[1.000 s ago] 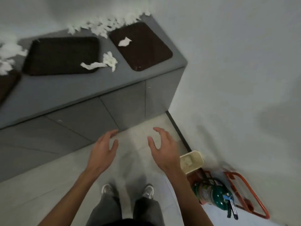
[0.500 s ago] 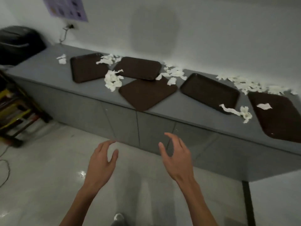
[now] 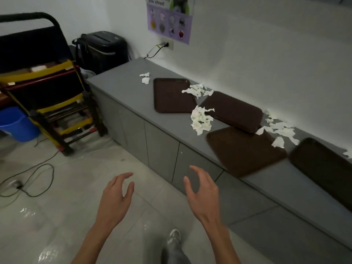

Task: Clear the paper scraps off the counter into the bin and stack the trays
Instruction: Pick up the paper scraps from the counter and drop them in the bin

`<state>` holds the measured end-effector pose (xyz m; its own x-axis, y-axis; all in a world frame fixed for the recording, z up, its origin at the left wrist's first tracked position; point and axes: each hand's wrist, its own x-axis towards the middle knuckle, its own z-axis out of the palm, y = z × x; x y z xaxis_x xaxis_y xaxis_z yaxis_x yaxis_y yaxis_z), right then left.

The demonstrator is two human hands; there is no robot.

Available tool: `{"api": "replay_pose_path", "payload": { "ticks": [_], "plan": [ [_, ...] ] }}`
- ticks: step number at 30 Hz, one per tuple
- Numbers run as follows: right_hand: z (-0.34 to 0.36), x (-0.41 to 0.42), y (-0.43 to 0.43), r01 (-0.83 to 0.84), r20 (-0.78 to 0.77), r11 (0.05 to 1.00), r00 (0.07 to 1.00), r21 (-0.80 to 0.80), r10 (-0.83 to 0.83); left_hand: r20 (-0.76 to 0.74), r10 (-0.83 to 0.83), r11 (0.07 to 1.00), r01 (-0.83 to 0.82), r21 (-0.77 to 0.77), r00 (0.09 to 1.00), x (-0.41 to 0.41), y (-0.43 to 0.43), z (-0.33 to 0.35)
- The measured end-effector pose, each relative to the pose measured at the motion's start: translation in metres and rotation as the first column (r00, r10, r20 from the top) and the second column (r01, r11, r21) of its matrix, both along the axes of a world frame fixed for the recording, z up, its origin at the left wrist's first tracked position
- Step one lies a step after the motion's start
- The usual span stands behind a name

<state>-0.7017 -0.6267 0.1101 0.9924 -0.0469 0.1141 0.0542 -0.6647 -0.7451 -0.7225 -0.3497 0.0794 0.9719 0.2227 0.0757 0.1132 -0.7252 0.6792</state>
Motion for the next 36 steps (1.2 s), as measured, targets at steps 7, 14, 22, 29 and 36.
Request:
{"api": "replay_pose_path", "payload": {
  "ticks": [7,14,22,29,36],
  "plan": [
    [-0.037,0.167,0.055,-0.089,-0.038,0.995,0.995,-0.055,0.087,-0.083,0.026,0.999,-0.029,-0.029,0.996,0.147,0.054,-0.044],
    [-0.052,0.366,0.122,-0.184,-0.096,0.979,0.980,-0.092,0.175,-0.153,0.054,0.998,-0.051,0.025,0.987,0.314,0.091,-0.049],
    [-0.064,0.570,0.206,-0.278,-0.142,0.921,0.958,-0.271,0.248,-0.184,-0.002,0.991,0.026,0.129,0.983,0.541,0.149,-0.056],
    [-0.084,0.747,0.279,-0.308,-0.233,0.856,0.946,-0.415,0.227,-0.328,-0.199,0.938,0.276,0.209,0.923,0.744,0.224,-0.071],
    [-0.121,0.860,0.335,-0.271,-0.343,0.883,0.929,-0.383,0.137,-0.434,-0.377,0.791,0.528,0.308,0.818,0.891,0.261,-0.071]
  ]
}}
